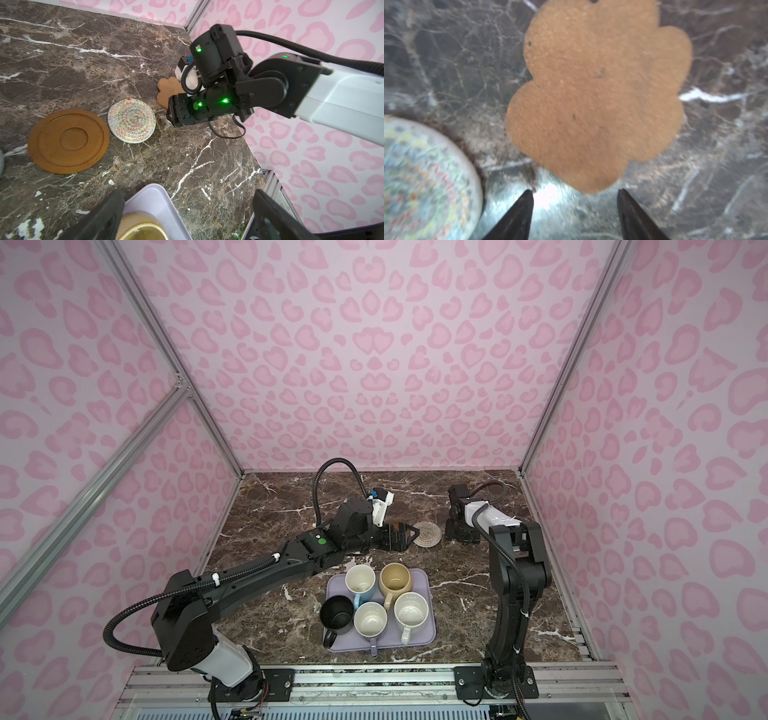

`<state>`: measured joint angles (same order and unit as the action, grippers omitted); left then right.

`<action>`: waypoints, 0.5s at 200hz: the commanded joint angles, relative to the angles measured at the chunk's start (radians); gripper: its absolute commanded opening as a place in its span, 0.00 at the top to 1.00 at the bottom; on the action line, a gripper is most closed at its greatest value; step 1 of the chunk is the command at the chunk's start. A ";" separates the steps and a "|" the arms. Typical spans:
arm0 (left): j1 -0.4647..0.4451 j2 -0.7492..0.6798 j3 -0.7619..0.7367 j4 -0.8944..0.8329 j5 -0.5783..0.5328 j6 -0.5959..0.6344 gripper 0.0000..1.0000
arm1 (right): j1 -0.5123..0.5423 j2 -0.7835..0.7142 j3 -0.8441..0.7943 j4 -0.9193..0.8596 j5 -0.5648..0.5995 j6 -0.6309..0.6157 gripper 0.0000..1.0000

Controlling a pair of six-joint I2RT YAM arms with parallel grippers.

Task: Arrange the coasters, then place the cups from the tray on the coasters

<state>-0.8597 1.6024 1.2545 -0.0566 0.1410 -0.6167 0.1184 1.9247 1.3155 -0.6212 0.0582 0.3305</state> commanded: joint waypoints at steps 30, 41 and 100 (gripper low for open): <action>0.000 0.010 0.013 0.006 -0.019 0.018 0.02 | -0.088 -0.058 -0.055 0.124 -0.113 0.074 0.20; 0.000 0.010 0.014 0.002 -0.024 0.020 0.02 | -0.113 -0.047 -0.052 0.141 -0.126 0.089 0.15; 0.001 0.013 0.012 -0.002 -0.039 0.021 0.01 | -0.167 0.080 0.090 0.125 -0.126 0.075 0.07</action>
<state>-0.8604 1.6054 1.2545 -0.0593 0.1116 -0.6022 -0.0395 1.9614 1.3712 -0.5037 -0.0502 0.4076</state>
